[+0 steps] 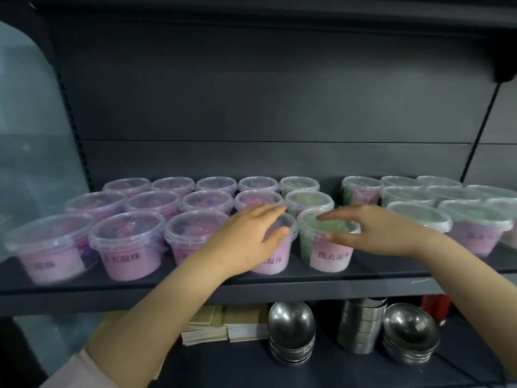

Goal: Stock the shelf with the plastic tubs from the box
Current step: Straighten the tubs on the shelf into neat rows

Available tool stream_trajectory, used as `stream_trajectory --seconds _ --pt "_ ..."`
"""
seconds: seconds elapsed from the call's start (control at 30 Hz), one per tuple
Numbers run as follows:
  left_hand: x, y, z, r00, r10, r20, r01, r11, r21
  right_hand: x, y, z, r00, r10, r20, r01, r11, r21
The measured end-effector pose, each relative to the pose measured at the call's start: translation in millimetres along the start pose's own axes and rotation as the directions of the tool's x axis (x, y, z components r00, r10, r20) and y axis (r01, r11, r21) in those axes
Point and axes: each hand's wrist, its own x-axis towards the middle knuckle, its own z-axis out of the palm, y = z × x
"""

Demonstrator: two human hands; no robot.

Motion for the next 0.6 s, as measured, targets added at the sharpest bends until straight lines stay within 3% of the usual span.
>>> stream_trajectory --seconds 0.1,0.2,0.33,0.43,0.6 --pt "-16.6 -20.2 -19.0 0.999 -0.047 -0.006 0.047 0.976 0.214 1.4 -21.1 10.0 0.982 -0.134 -0.132 0.137 0.991 0.012" --pt "-32.1 -35.0 -31.6 0.988 -0.155 0.015 0.142 0.938 0.317 10.5 -38.4 20.6 0.962 -0.217 -0.167 0.215 0.976 -0.029" --pt "-40.6 -38.6 -31.5 0.978 -0.205 0.040 0.194 0.964 0.180 23.5 -46.5 32.4 0.971 -0.169 -0.167 0.170 0.985 -0.006" --pt "-39.7 -39.2 -28.8 0.979 -0.201 0.039 0.189 0.961 0.200 29.7 -43.8 33.1 0.984 -0.095 -0.151 0.114 0.985 0.126" --pt "-38.5 -41.6 -27.2 0.979 -0.195 0.062 0.178 0.962 0.208 33.2 -42.2 30.8 0.992 -0.077 -0.098 0.095 0.976 0.194"
